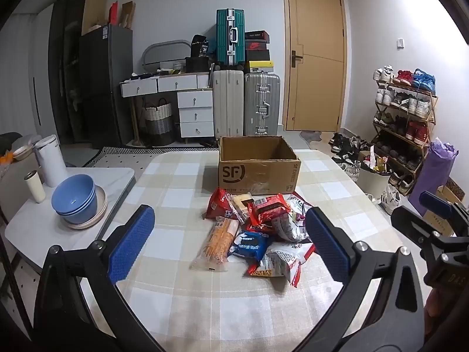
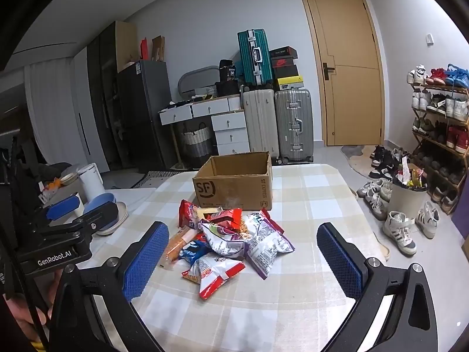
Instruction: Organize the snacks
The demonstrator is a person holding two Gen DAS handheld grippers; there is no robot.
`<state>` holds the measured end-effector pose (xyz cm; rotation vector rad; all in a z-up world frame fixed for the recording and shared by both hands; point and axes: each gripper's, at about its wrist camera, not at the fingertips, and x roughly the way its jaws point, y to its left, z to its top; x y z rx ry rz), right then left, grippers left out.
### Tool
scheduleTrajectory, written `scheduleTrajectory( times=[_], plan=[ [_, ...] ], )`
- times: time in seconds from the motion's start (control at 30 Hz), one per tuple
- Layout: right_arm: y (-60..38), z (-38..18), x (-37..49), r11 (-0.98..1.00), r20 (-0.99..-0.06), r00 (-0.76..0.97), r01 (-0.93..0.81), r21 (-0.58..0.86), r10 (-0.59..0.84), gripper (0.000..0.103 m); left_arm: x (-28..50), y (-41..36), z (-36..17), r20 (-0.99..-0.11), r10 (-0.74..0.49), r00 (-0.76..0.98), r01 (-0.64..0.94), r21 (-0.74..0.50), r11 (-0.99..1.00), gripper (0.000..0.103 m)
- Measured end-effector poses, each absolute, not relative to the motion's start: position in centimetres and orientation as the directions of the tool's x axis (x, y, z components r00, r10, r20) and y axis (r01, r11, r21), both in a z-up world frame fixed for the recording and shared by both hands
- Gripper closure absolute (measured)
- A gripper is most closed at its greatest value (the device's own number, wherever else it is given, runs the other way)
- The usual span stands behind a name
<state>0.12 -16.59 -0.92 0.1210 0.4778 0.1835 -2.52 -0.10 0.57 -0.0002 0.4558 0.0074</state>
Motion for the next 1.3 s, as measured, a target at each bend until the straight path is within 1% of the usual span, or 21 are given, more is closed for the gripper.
scheduleTrajectory(
  times=[0.47,0.57,0.63,0.77,0.93,1.3],
  plan=[
    [-16.33,-1.3,-0.26,0.972,-0.451,0.865,-0.155,0.174,0.219,0.0,-2.4,-0.33,0.34,-0.44,0.007,0.898,-0.006,0.005,1.0,0.0],
    [-16.74,-0.61,-0.22,0.971,-0.458,0.861,-0.157,0.18,0.224,0.0,-2.44,-0.38,0.34,-0.439,0.008,0.899,-0.006,0.006,1.0,0.0],
    [-16.6,-0.94,-0.04,0.977,-0.446,0.871,-0.158,0.146,0.207,0.0,-2.41,-0.36,0.35,-0.439,0.007,0.898,-0.004,0.006,1.0,0.0],
    [-16.74,-0.43,-0.19,0.974,-0.452,0.865,-0.166,0.154,0.218,0.0,-2.35,-0.44,0.16,-0.441,0.017,0.898,-0.014,0.011,1.0,0.0],
    [-16.45,-1.16,0.39,0.975,-0.45,0.868,-0.159,0.154,0.212,0.0,-2.33,-0.53,-0.07,-0.441,0.017,0.897,-0.015,0.009,1.0,0.0],
    [-16.41,-1.29,0.42,0.98,-0.451,0.87,-0.161,0.118,0.198,0.0,-2.32,-0.54,-0.27,-0.447,0.021,0.894,-0.019,0.009,1.0,0.0]
  ],
)
